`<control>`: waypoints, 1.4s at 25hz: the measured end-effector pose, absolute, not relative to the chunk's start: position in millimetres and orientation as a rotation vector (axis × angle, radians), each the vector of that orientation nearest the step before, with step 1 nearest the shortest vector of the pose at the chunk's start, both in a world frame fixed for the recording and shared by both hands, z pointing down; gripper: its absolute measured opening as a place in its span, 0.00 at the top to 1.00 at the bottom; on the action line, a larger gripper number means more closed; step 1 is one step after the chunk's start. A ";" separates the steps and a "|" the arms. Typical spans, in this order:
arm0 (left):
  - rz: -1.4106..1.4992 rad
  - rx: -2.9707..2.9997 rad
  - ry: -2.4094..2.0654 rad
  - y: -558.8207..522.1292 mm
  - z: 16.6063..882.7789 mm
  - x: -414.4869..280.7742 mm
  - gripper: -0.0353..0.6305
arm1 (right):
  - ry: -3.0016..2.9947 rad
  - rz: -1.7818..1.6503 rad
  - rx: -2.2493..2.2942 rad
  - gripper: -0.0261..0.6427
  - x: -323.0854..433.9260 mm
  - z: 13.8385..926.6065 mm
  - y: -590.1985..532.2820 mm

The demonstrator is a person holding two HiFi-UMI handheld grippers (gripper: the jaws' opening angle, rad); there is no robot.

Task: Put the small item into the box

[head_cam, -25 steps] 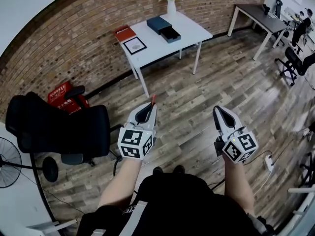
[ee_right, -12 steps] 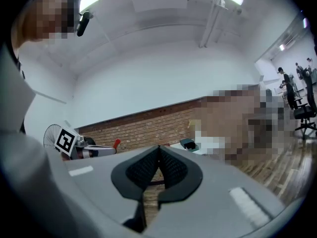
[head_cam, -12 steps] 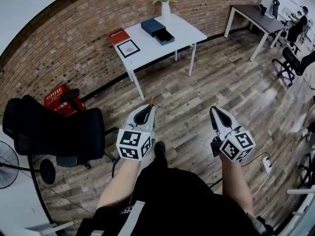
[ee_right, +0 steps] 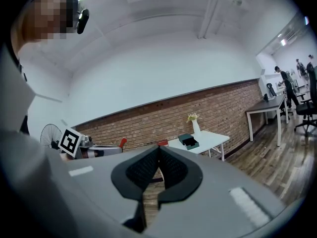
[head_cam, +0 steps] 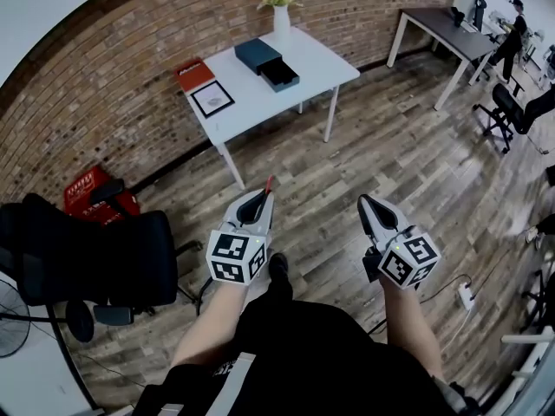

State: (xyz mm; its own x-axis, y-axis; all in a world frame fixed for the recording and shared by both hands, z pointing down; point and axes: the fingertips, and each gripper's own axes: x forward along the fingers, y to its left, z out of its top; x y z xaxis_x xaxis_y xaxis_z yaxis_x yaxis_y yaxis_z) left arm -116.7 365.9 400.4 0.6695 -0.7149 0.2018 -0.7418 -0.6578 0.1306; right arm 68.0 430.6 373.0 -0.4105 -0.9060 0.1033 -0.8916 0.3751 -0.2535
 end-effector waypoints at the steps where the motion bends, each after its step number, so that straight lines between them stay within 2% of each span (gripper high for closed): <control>1: 0.201 2.681 -1.177 351.0 402.7 -115.7 0.92 | 2.559 -0.428 -1.682 0.96 68.3 375.1 415.6; 17: 0.172 2.682 -1.136 135.9 411.8 -155.0 0.92 | 2.626 -0.491 -1.731 0.96 18.5 391.6 213.7; 25: 0.129 2.666 -1.152 87.7 404.1 -168.8 0.92 | 2.622 -0.495 -1.738 0.96 13.9 386.8 165.4; 35: 0.179 2.660 -1.156 23.9 410.1 -149.2 0.92 | 2.607 -0.548 -1.675 0.96 30.1 399.5 85.3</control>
